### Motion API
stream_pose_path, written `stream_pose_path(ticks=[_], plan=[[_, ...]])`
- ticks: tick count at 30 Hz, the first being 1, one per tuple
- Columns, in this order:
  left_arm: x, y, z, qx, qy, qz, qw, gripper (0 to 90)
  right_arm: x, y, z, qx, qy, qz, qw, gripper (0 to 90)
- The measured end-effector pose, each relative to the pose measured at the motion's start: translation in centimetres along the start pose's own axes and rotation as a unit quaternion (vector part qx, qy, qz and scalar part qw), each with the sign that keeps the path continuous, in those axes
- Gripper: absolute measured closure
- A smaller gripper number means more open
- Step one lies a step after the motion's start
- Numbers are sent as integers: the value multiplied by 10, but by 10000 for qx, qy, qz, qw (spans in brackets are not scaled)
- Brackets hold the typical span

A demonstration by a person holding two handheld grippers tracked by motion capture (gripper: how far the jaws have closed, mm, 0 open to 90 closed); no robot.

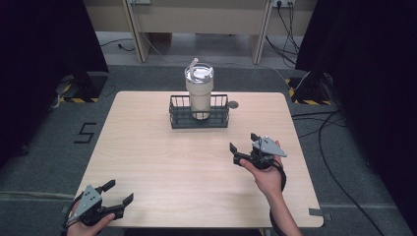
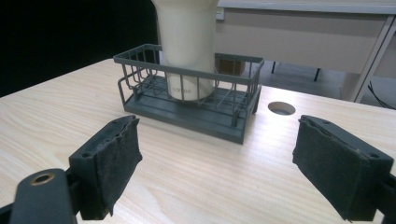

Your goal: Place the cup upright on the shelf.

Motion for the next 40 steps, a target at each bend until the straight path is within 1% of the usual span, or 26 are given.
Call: stream_pose_path(ticks=[13,22,30,33,34,37,40], plan=[[0,0,0,-4,11,-6,10000,141,9,21,14,-60,-19,124,9999,146],[0,0,0,-17,12,-14,10000,141,16,38,32,-107,-70,266,9996,147],[0,0,0,-24,7,-26,10000,141,20,50,44,-135,-181,335,9992,142],[0,0,0,-29,3,-25,10000,141,21,54,48,-99,-275,401,9988,137],[0,0,0,-30,4,-26,10000,141,21,55,49,-83,-325,404,9986,133],[0,0,0,-31,-2,-33,10000,141,22,57,51,-58,-368,419,9984,113],[0,0,0,-33,-4,-43,10000,140,21,57,51,-25,-478,348,9982,94]])
Point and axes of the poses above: each handheld gripper's, and its own axes: y roughly backward along the jaws, z roughly out of its underside, x roughly to its right, the point moved 2 cm from there along -y, roughly forward along the jaws
